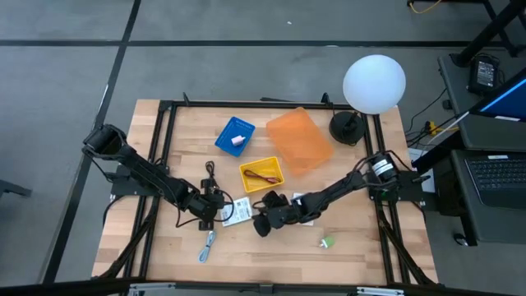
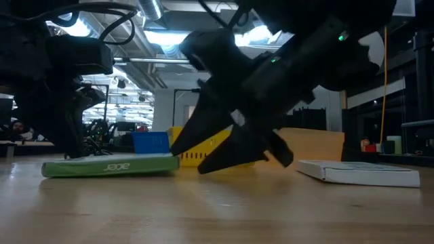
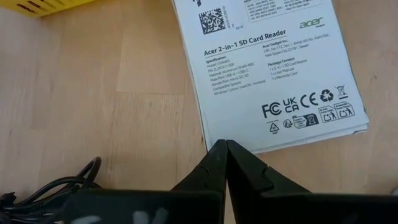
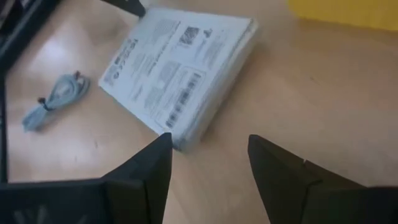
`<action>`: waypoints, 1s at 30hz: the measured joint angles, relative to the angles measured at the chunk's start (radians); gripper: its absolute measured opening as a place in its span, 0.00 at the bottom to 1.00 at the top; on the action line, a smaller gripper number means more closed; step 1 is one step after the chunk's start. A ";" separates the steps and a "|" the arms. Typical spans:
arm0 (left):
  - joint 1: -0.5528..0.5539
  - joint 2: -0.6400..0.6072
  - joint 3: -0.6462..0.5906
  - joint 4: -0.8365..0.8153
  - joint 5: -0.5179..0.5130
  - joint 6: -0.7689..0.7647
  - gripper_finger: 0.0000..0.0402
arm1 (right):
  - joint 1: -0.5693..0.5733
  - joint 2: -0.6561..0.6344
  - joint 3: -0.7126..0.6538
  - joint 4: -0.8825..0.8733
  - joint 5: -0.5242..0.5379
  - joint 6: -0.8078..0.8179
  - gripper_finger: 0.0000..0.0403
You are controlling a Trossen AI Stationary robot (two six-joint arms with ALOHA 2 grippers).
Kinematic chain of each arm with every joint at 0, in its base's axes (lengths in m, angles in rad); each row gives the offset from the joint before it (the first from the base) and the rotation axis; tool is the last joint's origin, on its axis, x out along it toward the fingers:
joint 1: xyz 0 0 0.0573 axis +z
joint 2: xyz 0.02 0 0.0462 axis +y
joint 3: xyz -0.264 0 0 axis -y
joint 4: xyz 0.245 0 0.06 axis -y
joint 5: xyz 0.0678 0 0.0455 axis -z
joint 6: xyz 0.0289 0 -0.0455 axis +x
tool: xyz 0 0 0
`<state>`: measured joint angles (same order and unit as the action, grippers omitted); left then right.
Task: Pick and place items into bin
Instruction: Put the white card reader box into the orange bin
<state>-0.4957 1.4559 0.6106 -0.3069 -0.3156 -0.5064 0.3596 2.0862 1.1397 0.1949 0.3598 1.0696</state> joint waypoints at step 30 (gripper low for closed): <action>0.000 0.002 -0.005 0.041 -0.026 0.023 0.01 | -0.043 0.049 -0.001 0.227 -0.100 -0.027 0.48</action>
<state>-0.4957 1.4579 0.6060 -0.2660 -0.3414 -0.4839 0.3162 2.1354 1.1389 0.4218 0.2596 1.0428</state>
